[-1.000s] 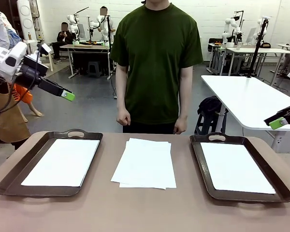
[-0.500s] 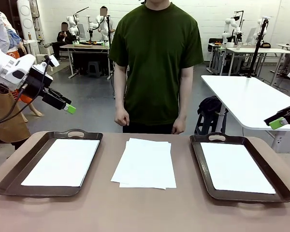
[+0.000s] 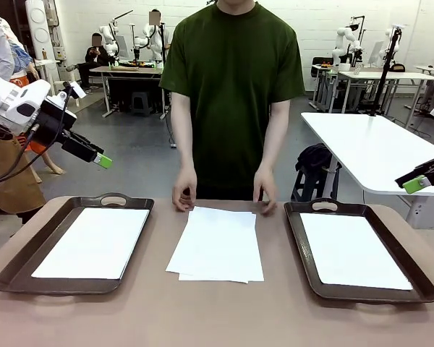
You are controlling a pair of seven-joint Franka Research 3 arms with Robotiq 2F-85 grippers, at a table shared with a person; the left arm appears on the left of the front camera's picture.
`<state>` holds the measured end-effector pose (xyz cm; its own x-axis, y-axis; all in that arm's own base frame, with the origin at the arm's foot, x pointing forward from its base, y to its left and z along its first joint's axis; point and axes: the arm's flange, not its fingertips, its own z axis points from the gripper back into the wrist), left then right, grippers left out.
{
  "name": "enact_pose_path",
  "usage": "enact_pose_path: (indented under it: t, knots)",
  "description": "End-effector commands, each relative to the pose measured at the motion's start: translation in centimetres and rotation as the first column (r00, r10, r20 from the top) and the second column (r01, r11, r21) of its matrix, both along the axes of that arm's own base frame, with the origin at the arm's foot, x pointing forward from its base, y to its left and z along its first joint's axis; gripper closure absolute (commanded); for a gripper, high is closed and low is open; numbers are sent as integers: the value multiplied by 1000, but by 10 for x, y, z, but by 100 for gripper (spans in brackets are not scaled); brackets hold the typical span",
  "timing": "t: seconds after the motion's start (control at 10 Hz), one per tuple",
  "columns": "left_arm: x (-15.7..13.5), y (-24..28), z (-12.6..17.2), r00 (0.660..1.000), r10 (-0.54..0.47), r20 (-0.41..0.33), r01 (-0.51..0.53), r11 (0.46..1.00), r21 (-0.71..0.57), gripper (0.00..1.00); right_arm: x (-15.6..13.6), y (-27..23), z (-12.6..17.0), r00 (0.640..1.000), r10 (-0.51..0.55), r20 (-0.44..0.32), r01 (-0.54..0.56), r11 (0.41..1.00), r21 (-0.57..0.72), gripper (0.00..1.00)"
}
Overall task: Sort the A4 documents.
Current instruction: Receive the A4 Paper.
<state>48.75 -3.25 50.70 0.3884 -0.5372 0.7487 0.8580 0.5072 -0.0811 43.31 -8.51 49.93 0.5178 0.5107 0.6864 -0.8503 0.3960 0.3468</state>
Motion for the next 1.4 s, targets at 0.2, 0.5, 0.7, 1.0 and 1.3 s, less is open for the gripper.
enact_pose_path:
  t: [0.2, 0.5, 0.7, 1.0, 1.3]
  knots:
    - [-1, -1, 0, 1000, -25, 11, 25, 1000, 4, 0, -1, 0, 0, 1000, 7, 2, -7, 1000, 2, 0]
    - [-1, -1, 0, 1000, -25, 11, 25, 1000, 4, 0, -1, 0, 0, 1000, 7, 2, -7, 1000, 2, 0]
    - [-1, -1, 0, 1000, -25, 11, 25, 1000, 4, 0, -1, 0, 0, 1000, 7, 2, -7, 1000, 2, 0]
    - [-1, -1, 0, 1000, -25, 11, 25, 1000, 4, 0, -1, 0, 0, 1000, 7, 2, -7, 1000, 2, 0]
    - [-1, -1, 0, 1000, -25, 11, 25, 1000, 4, 0, -1, 0, 0, 1000, 7, 2, -7, 1000, 2, 0]
